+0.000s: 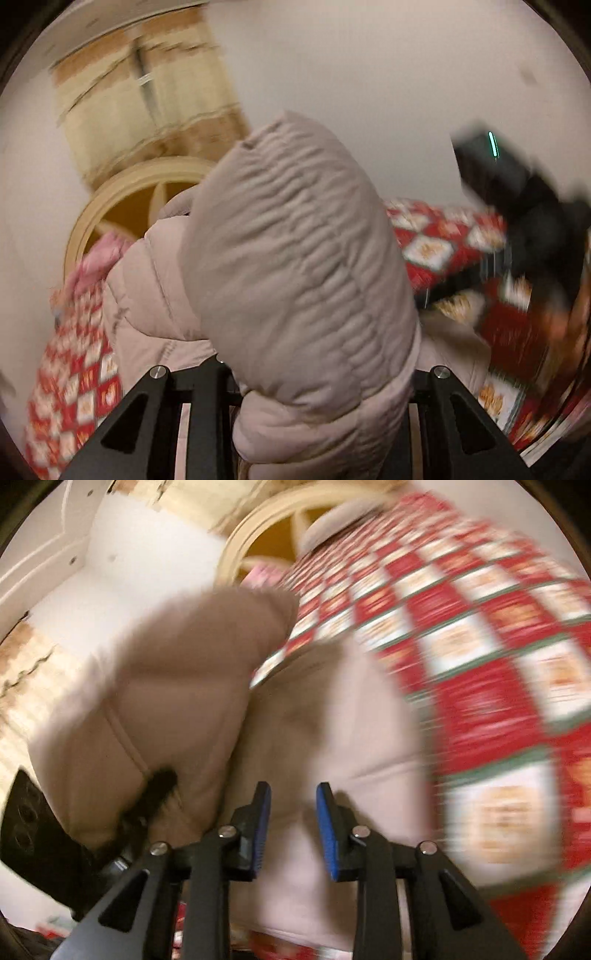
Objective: Fold large clothes
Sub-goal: 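Lift the folded jacket bundle with the left tool while the right tool grips it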
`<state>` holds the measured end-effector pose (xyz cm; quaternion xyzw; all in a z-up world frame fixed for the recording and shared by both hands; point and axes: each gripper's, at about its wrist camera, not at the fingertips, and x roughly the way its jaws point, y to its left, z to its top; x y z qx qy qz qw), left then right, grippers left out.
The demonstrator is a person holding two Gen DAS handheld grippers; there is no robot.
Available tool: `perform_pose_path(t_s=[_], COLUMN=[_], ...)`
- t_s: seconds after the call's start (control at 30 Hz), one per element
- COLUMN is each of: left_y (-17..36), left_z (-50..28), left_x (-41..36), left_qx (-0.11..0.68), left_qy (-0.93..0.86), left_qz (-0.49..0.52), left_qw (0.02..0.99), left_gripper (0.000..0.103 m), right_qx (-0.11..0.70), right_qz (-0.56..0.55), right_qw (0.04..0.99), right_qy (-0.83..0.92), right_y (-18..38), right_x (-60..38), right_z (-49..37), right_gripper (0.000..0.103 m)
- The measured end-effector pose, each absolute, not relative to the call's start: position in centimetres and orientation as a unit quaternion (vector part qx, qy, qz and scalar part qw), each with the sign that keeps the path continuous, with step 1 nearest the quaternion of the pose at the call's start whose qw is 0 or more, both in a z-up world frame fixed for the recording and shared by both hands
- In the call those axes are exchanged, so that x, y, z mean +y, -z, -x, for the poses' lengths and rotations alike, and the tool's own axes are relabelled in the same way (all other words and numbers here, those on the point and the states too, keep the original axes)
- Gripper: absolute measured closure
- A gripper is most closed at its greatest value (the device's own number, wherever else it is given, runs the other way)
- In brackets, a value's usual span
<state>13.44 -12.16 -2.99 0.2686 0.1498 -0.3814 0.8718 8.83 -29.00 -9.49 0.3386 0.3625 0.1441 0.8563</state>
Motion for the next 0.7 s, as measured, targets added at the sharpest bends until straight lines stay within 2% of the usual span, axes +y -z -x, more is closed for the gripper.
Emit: perform_pose_path(t_s=[0.1,0.13,0.23,0.37,0.57,0.63,0.7], left_y=[6.6,8.0,10.6,11.4,11.7,11.3,11.4], left_z=[-11.0,-10.3,-9.2,-9.0,-9.5,-9.4,-9.1], left_x=[-15.7,-16.7,-18.3,-18.9,-18.4,-18.3,-17.9], left_qx=[0.12,0.104,0.075,0.079,0.077,0.077,0.076], left_qy=[0.382,0.381,0.372,0.385,0.383,0.383,0.385], left_qz=[-0.359,-0.391,-0.443,-0.438,-0.441,-0.44,-0.439], left_qw=[0.843,0.831,0.812,0.809,0.808,0.809,0.808], left_gripper=[0.067,0.066,0.064,0.063,0.063,0.063,0.061], right_qx=[0.348,0.343,0.321,0.298,0.366,0.396,0.398], right_qz=[-0.358,-0.368,-0.387,-0.399,-0.3,-0.233,-0.16], right_qw=[0.859,0.859,0.86,0.859,0.865,0.872,0.887], right_qy=[-0.111,-0.098,-0.084,-0.119,-0.17,-0.169,-0.17], right_y=[10.3,10.7,10.5,9.1,6.2,5.3,4.5], right_x=[-32.3,-33.3,-34.6,-35.0,-32.4,-29.7,-27.2], right_z=[-7.2,-6.6,-6.1,-6.2,-13.5,-15.7,-17.2], right_gripper=[0.072,0.067,0.034,0.012,0.011,0.012,0.033])
